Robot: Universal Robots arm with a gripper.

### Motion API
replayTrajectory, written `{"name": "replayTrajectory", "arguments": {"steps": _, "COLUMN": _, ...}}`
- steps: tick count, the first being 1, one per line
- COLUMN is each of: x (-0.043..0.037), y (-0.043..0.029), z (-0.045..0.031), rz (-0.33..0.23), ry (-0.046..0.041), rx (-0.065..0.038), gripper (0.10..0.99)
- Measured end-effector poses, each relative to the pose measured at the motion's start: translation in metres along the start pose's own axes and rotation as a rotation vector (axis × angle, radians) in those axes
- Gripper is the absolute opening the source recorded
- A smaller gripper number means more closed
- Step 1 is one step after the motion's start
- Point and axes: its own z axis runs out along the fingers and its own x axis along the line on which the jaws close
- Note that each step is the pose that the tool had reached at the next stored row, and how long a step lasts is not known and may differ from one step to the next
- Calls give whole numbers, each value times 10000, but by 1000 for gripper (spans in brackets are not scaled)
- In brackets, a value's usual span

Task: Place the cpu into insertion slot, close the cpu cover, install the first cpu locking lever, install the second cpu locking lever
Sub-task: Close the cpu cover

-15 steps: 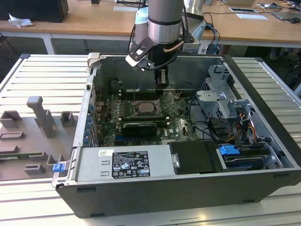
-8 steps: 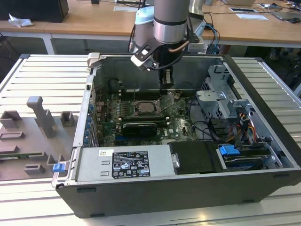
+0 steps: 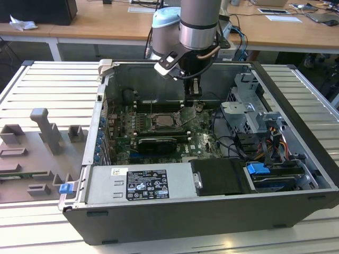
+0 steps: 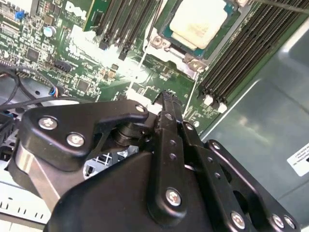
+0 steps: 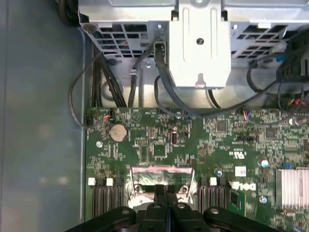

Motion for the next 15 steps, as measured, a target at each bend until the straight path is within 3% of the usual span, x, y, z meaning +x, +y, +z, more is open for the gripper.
{"name": "replayTrajectory", "arguments": {"steps": 10, "x": -2, "y": 332, "z": 84, "rz": 1, "ry": 0, "rx": 46, "gripper": 106}}
{"name": "replayTrajectory", "arguments": {"steps": 15, "x": -4, "y": 370, "z": 161, "rz": 2, "ry": -2, "rx": 49, "gripper": 106}}
